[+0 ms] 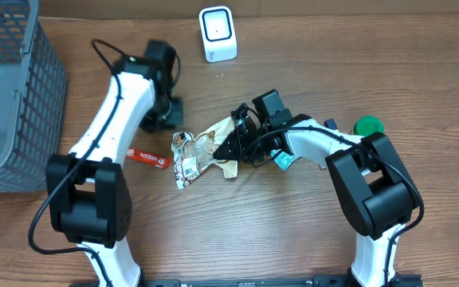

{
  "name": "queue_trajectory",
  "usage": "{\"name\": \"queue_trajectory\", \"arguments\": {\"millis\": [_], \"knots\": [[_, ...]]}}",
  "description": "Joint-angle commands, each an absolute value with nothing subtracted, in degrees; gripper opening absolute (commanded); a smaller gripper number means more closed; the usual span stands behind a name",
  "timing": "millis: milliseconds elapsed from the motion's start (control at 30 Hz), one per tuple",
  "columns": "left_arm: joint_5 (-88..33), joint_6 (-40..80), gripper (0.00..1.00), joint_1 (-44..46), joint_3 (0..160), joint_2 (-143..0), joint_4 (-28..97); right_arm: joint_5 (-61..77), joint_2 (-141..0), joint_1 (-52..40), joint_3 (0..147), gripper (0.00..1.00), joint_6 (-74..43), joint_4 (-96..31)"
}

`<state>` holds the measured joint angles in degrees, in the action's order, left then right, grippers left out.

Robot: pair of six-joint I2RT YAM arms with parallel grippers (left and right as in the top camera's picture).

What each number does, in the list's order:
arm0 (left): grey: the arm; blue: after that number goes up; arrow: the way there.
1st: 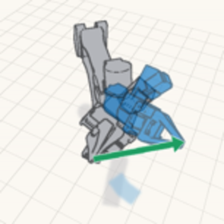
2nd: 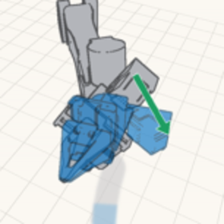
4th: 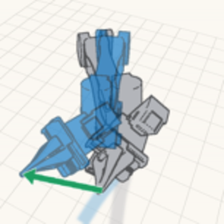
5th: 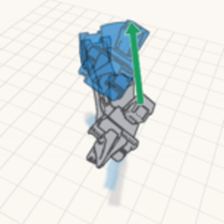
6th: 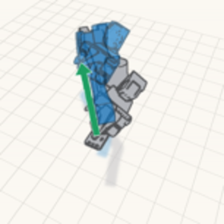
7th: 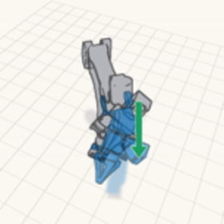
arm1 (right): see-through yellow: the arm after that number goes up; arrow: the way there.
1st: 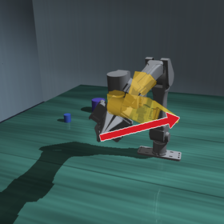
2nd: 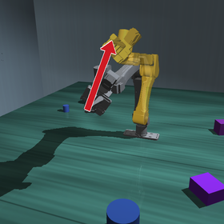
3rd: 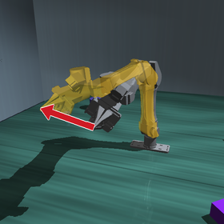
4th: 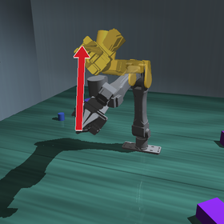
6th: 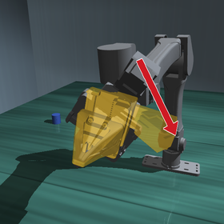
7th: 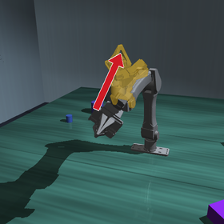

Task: Scan the item barcode

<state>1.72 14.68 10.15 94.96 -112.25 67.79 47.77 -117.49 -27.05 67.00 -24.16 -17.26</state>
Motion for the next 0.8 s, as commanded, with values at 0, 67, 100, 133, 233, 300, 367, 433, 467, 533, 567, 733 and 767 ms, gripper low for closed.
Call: {"name": "queue_trajectory", "arguments": {"millis": [0,67,100,133,233,300,367,433,467,533,567,733,767], "knots": [[3.68,14.98,0.23,6.35,99.46,-112.36,68.01,48.47,-117.8,-27.24,66.7,0.25,-23.57,-17.21],[3.64,14.44,0.29,3.62,99.55,-112.36,67.18,48.47,-117.8,-27.24,66.7,0.22,-23.57,-17.21],[3.64,13.69,0.33,2.28,99.53,-112.38,66.74,48.47,-117.8,-27.24,66.7,0.21,-23.57,-17.21],[3.64,12.73,0.35,1.08,99.53,-112.38,66.17,48.49,-117.8,-27.24,66.7,0.21,-23.57,-17.21],[3.62,11.97,0.42,-2.68,99.53,-112.38,64.55,48.49,-117.8,-27.24,66.7,0.21,-23.57,-17.21],[3.57,11.11,0.47,-5.32,99.53,-112.38,62.83,48.51,-117.8,-27.24,66.7,0.21,-23.59,-17.21],[3.6,10.94,0.6,-6.61,99.53,-112.38,61.12,48.49,-117.8,-27.24,66.7,0.21,-23.59,-17.21],[3.57,10.46,1.0,-7.53,99.53,-112.38,59.61,48.49,-117.8,-27.24,66.7,0.22,-23.59,-17.26],[3.57,10.46,1.0,-7.68,99.53,-112.38,59.75,48.49,-117.8,-27.24,66.7,0.23,-23.59,-17.26],[3.57,10.46,1.0,-7.7,99.53,-112.38,59.7,48.49,-117.8,-27.24,66.7,0.27,-23.62,-17.19],[3.57,10.46,1.0,-7.7,99.53,-112.38,59.68,48.51,-117.8,-27.24,66.7,0.27,-23.62,-17.21],[3.57,10.46,1.0,-7.7,99.53,-112.38,59.7,48.77,-117.8,-27.24,66.7,0.04,-23.59,-17.85],[3.57,10.46,1.0,-7.7,99.53,-112.38,59.7,49.43,-117.78,-27.22,66.96,0.04,-23.79,-17.54]]}}
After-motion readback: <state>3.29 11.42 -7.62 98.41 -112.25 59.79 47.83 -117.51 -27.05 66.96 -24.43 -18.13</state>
